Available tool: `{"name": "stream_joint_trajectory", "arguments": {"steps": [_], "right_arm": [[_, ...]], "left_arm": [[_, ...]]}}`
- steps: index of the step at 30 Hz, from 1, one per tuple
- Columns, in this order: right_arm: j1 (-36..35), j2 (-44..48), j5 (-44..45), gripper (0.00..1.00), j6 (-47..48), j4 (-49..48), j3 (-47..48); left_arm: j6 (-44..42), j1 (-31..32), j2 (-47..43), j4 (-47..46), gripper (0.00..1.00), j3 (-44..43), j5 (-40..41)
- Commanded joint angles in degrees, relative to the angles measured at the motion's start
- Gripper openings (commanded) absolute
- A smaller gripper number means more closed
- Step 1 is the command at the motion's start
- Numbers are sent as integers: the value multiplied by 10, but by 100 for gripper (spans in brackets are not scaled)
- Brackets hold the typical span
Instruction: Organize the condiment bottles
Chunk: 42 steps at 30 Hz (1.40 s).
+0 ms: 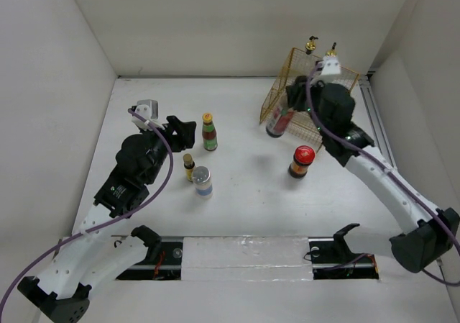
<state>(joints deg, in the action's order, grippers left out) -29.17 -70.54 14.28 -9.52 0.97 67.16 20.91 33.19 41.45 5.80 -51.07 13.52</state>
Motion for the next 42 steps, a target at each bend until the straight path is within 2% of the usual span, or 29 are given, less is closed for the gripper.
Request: {"name": "stream_joint_trajectory", "arguments": {"steps": [1, 5, 10, 16, 22, 34, 42], "right_arm": [[63, 33, 43, 16, -3, -58, 89], [126, 28, 72, 15, -3, -45, 126], [217, -21, 51, 15, -3, -34, 211], [272, -105, 45, 15, -3, -19, 301], [297, -162, 51, 15, 14, -19, 372], [302, -232, 73, 14, 46, -98, 390], [302, -238, 73, 14, 62, -198, 294]], "left_arm": [[-2, 2, -2, -23, 60, -3, -6], [-2, 2, -2, -23, 60, -3, -6], [-2, 2, -2, -23, 60, -3, -6], [-2, 2, -2, -23, 60, -3, 0], [-2, 2, 3, -23, 60, -3, 5], [-2, 2, 19, -23, 60, -3, 16], [-7, 2, 24, -23, 60, -3, 21]]}}
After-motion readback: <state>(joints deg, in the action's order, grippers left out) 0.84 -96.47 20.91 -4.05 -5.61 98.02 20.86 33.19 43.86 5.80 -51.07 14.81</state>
